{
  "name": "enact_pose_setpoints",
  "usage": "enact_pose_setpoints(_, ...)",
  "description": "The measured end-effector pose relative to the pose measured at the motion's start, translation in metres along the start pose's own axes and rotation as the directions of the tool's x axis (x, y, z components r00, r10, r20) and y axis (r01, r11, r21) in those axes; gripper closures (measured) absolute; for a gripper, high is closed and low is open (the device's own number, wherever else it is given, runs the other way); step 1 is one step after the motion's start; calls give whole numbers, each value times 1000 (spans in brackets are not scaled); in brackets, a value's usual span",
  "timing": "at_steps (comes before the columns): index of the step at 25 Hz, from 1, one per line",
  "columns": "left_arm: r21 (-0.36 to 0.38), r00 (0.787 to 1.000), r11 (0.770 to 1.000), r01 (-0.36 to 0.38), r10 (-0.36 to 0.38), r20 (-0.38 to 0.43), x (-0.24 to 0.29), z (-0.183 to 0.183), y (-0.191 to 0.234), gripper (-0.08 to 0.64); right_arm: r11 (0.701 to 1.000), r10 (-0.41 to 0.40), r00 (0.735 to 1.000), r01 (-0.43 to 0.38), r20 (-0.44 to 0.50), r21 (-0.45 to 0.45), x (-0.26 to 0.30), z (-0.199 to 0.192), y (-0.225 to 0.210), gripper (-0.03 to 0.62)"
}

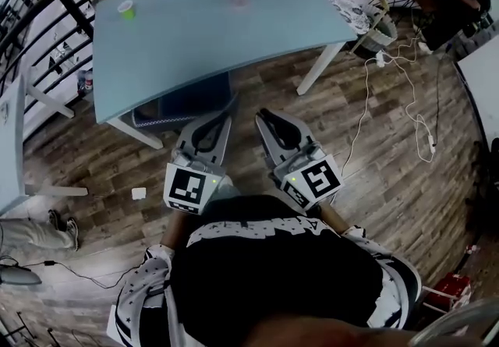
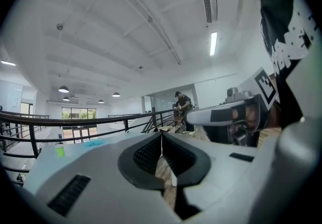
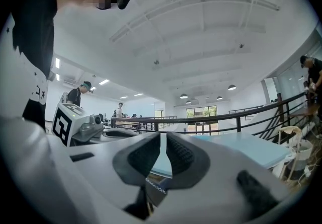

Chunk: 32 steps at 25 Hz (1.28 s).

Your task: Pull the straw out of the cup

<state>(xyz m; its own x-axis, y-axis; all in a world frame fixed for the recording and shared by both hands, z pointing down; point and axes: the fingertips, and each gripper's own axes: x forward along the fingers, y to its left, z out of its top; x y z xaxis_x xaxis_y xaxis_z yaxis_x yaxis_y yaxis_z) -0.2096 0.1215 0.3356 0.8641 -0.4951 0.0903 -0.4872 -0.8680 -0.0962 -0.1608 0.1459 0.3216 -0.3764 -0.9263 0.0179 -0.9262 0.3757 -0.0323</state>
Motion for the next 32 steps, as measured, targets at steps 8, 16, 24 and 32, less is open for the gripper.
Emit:
enact_pose_setpoints(8, -15, 999, 999, 36, -36, 9, 22, -7, 40, 546, 1000, -24, 999, 24, -21, -13, 43, -2, -11, 563)
enact_pose_setpoints(16, 1, 997, 998, 62, -62, 40, 34, -7, 60, 546, 998, -53, 998, 53, -27, -28, 67, -1, -20, 563)
enact_pose_setpoints(24, 2, 994, 995, 104, -104, 39, 38, -13, 79, 546, 996, -92, 995, 91, -40, -3, 86, -10, -20, 562)
enact_pose_setpoints(32, -15, 991, 992, 128, -128, 33, 50, -17, 84, 546, 994, -109, 993, 109, -44, 3, 93, -12, -29, 563)
